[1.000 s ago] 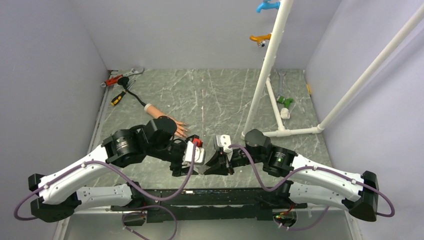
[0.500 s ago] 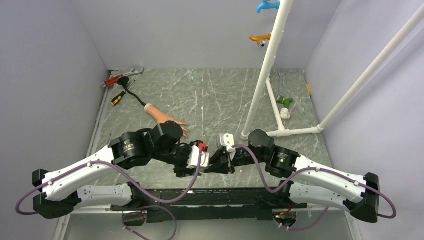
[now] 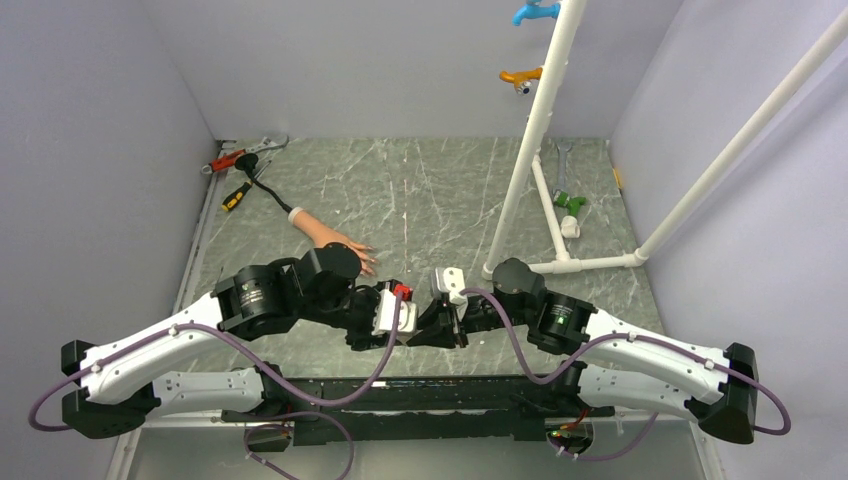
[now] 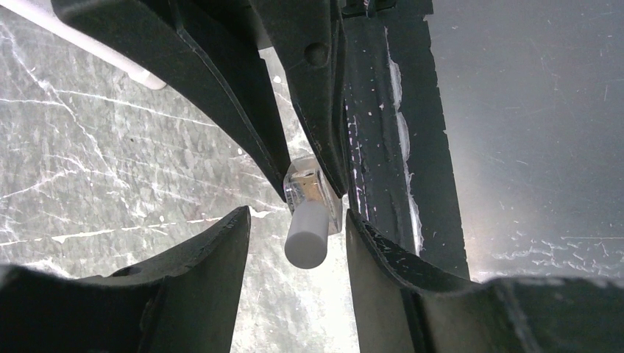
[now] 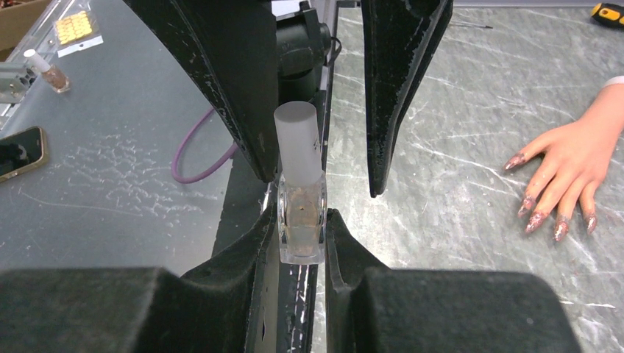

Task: Paint the nails
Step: Unscrew the nail polish bottle.

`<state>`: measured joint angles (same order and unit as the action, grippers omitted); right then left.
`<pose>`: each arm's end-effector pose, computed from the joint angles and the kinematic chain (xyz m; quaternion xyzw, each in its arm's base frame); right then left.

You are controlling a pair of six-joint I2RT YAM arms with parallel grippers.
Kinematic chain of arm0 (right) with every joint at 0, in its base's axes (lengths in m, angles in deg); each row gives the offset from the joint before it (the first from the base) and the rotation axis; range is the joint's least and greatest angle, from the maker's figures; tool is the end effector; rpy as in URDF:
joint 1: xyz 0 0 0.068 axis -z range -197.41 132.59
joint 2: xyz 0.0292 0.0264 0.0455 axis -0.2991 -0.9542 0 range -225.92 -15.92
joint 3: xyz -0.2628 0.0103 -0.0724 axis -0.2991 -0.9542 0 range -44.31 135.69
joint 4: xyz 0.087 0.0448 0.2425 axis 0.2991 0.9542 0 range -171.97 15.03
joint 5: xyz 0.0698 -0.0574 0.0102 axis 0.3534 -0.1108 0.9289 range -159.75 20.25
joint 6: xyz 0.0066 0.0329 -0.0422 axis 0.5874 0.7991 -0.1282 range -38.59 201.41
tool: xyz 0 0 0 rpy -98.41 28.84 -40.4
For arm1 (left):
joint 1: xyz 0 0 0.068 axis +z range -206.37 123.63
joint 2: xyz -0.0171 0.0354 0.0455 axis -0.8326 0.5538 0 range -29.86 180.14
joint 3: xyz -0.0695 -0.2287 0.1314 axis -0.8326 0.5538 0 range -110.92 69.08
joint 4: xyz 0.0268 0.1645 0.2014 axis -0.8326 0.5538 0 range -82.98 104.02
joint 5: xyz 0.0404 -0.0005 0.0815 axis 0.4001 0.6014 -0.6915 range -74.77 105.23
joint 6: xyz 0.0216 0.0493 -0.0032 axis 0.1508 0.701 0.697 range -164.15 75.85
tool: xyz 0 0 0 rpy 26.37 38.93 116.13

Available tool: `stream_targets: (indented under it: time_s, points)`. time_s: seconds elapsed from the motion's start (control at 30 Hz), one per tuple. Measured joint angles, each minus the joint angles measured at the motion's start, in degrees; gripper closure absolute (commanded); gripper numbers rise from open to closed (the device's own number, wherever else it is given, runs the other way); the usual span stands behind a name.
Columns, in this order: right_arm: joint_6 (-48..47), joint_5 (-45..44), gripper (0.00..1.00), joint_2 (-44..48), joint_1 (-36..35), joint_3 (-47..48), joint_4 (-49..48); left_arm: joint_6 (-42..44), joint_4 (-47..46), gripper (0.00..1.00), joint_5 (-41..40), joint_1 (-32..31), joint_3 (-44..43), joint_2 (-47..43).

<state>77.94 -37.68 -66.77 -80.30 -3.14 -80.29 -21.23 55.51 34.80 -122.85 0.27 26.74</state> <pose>0.0776 0.1930 0.3156 -0.5534 0.5265 0.4874 0.4230 0.0641 -0.1773 0.3807 0.6729 0.5708 -0.3060 0.3573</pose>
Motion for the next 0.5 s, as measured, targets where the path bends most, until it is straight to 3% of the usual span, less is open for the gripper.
stream_targets:
  time_s: [0.33, 0.5]
  points:
    - [0.0, 0.2, 1.0, -1.3, 0.0, 0.0, 0.1, -0.4, 0.2, 0.48, -0.5, -1.1, -0.7, -0.7]
    - [0.0, 0.7, 1.0, -1.3, 0.0, 0.0, 0.0, -1.0, 0.2, 0.63, -0.6, -1.5, -0.8, -1.1]
